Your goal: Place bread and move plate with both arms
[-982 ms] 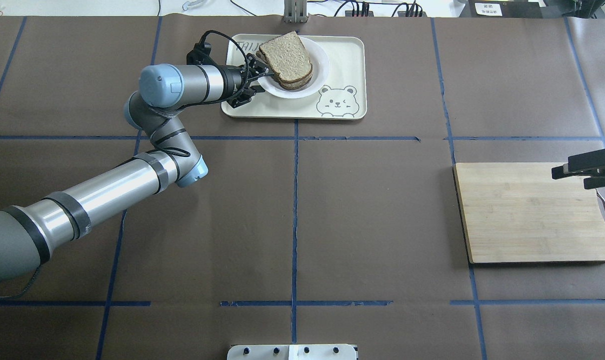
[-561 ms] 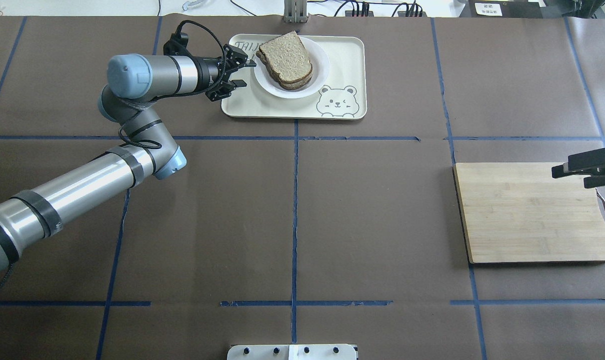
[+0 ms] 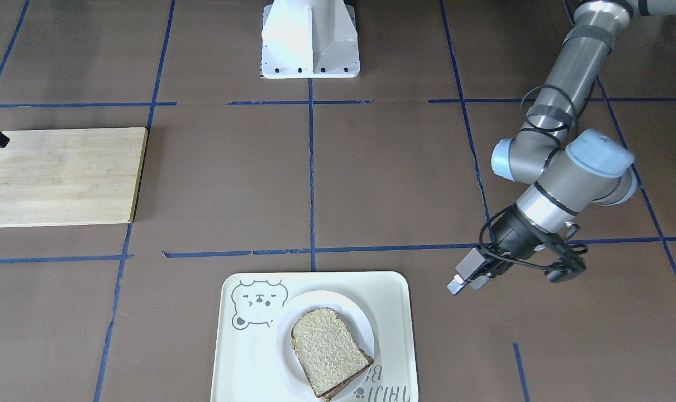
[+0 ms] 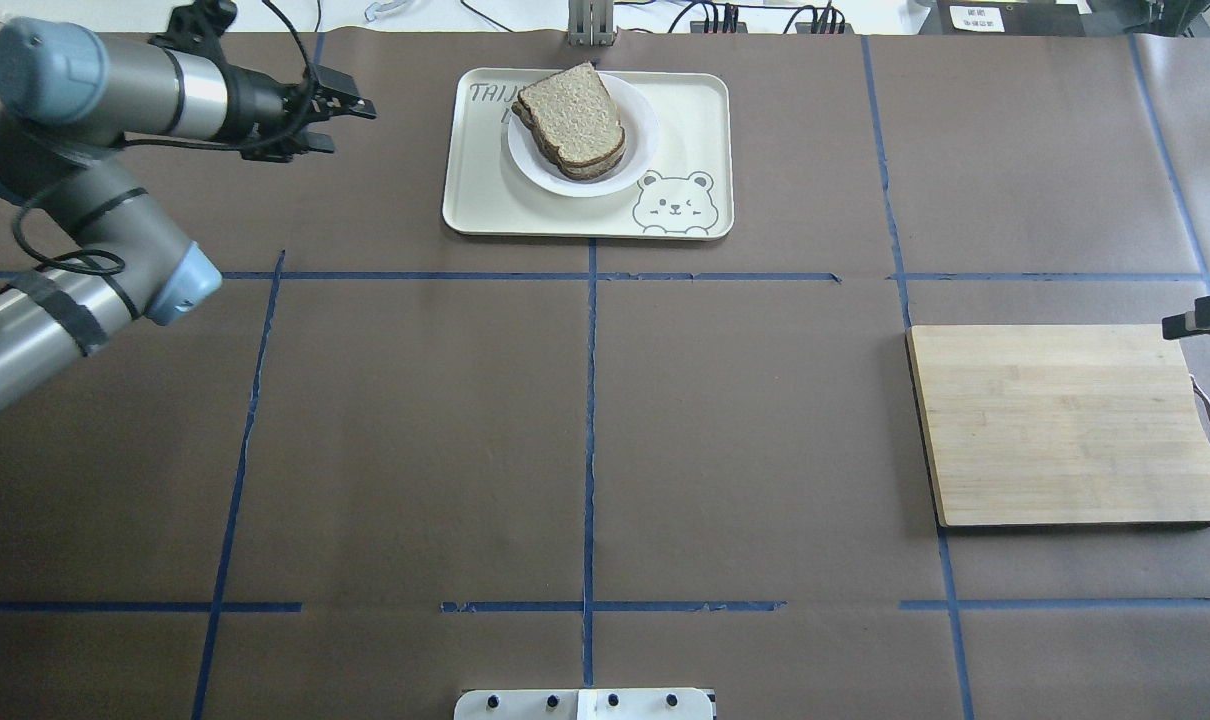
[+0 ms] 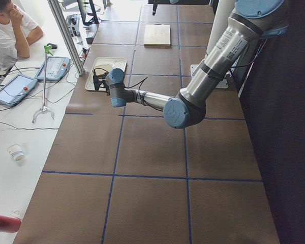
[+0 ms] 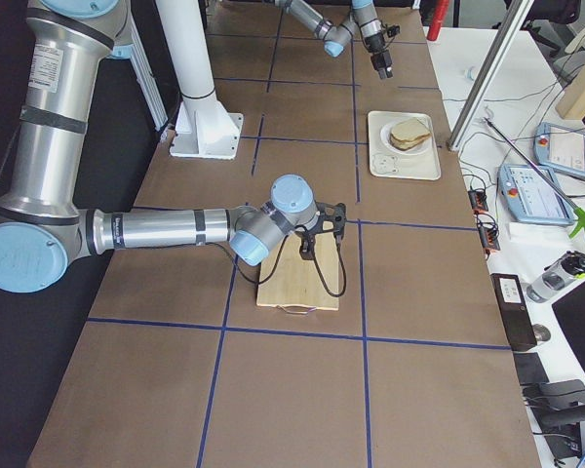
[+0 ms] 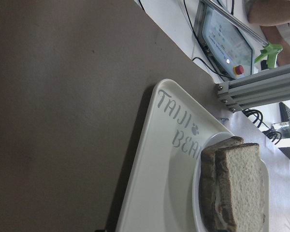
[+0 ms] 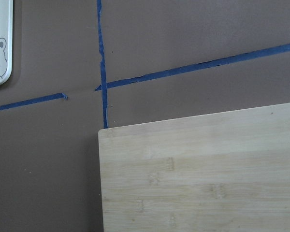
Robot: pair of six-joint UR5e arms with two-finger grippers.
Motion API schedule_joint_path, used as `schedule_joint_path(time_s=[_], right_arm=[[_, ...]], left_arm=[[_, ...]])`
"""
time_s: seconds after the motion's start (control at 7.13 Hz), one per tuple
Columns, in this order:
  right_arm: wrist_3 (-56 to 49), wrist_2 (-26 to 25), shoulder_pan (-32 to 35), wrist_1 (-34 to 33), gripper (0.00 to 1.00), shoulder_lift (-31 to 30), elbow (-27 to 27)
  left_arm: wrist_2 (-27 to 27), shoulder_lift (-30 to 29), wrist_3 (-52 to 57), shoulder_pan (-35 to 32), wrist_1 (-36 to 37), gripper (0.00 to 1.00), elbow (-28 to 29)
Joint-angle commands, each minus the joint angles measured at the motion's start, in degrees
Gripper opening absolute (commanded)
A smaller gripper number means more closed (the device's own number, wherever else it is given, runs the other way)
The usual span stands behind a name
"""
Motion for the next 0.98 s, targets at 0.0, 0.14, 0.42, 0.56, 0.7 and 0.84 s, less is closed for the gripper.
schedule_joint_path(time_s=[0.0,0.14,0.42,0.56,0.7,0.84], right_arm=[[-11.43,-0.08,3.95,-0.03,1.00,0.01,-6.13],[-17.59,0.18,5.97,-0.11,1.00,0.01,-9.99],[-28.12,0.62,10.01,-8.68,1.00,-0.08,-10.65],[-36.46,0.80,12.99,-17.34,1.00,0.09,-9.95],[-45.77,0.80,15.37,-25.09,1.00,0.27,-9.60],[-52.82,0.80,16.62,-33.17,1.00,0.45,-7.59]], left_arm=[[-0.71,10.18,26.50,-5.34,26.01,0.80,-20.01],[-0.09,16.06,42.04,-8.40,37.37,0.80,-27.94],[-3.21,27.41,66.08,-13.94,43.36,0.81,-32.15],[-8.55,29.80,75.24,-18.50,45.98,0.81,-30.32],[-14.44,30.44,84.64,-24.37,53.14,0.81,-28.74],[-16.41,30.01,92.13,-28.87,63.22,0.81,-27.15]])
